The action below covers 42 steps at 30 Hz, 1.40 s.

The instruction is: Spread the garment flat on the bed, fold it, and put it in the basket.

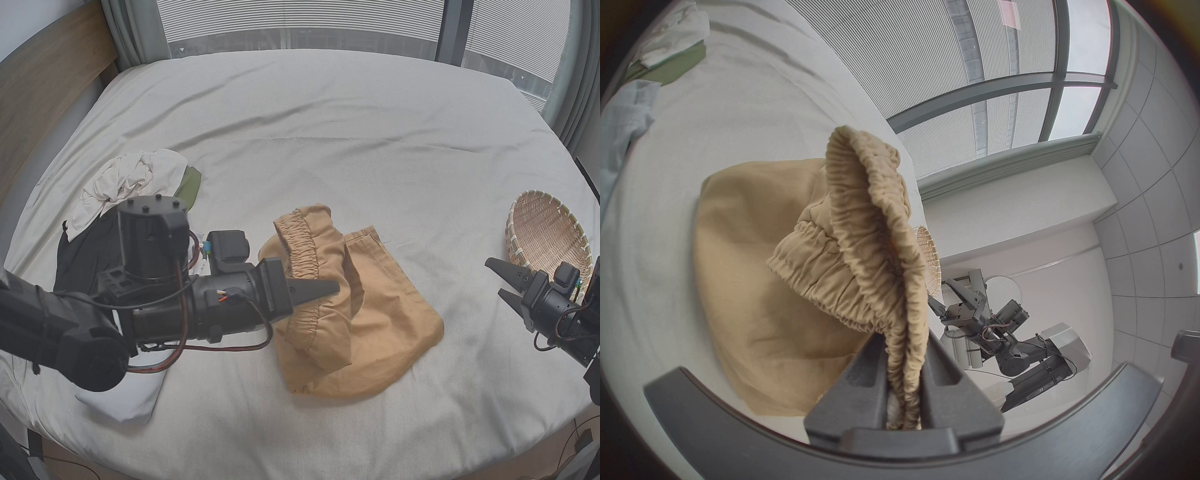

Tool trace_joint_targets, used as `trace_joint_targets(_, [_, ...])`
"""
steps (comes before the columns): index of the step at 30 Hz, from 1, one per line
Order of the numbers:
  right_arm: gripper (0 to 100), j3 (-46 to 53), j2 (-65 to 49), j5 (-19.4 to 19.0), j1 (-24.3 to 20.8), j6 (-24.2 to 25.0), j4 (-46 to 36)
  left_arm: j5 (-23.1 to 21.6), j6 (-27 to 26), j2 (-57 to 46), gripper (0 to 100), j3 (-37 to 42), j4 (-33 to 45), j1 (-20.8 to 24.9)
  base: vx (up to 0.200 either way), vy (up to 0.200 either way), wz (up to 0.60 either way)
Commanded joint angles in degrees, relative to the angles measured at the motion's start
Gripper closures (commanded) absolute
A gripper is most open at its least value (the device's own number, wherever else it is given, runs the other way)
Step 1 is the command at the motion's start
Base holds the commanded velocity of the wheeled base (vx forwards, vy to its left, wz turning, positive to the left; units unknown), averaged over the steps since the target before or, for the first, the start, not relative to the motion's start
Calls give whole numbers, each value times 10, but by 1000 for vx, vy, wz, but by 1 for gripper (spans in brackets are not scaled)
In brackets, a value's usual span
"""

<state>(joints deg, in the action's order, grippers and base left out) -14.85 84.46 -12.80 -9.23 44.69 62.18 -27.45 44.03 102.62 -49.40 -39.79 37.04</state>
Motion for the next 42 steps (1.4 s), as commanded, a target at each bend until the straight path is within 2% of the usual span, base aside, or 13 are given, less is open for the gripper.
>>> trace_joint_targets(1, [0, -13, 14, 1, -3, 0, 0, 0, 2, 65, 100, -39, -6, 3, 0, 0, 0])
trace_joint_targets(7, [0, -15, 14, 2, -8, 1, 0, 0, 3, 98, 100, -87, -6, 15, 0, 0, 0])
trace_joint_targets(13, [0, -16, 13, 2, -6, 1, 0, 2, 0, 128, 100, -102, -13, 28, 0, 0, 0])
trace_joint_targets(15, [0, -16, 12, 2, -6, 1, 0, 14, 0, 141, 100, -109, -22, 29, 0, 0, 0])
trace_joint_targets(16, [0, -16, 12, 2, -6, 1, 0, 21, 0, 148, 0, -114, -26, 29, 0, 0, 0])
trace_joint_targets(24, [0, -6, 14, 2, -8, 1, -1, 64, -1, 169, 0, -143, -33, 30, 0, 0, 0])
trace_joint_targets(31, [0, 15, 14, 2, -26, 2, -1, 68, -2, 154, 0, -115, -33, 30, 0, 0, 0])
trace_joint_targets(37, [0, 33, 36, 4, -63, 3, -8, 67, -6, 72, 0, -15, -33, 23, 0, 0, 0])
trace_joint_targets(42, [0, 46, 73, 7, -76, 5, -2, 69, -25, 18, 0, 47, -32, 9, 0, 0, 0])
